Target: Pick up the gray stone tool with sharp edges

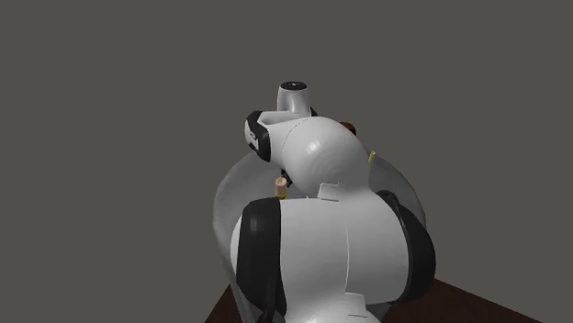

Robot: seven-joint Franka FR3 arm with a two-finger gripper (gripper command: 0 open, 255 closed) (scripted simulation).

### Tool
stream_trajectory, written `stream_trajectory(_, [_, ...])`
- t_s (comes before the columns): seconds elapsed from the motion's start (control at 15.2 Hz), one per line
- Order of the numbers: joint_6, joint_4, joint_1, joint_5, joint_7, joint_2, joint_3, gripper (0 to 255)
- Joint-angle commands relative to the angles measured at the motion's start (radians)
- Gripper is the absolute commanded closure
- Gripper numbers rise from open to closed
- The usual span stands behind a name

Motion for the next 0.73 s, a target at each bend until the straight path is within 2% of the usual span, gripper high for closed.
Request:
stream_trajectory(0.0, [-0.026, 0.017, 0.0, 0.004, -0.001, -0.009, 0.002, 255])
stream_trajectory(0.66, [-0.123, 0.09, 0.0, 0.017, -0.009, -0.035, 0.009, 255])
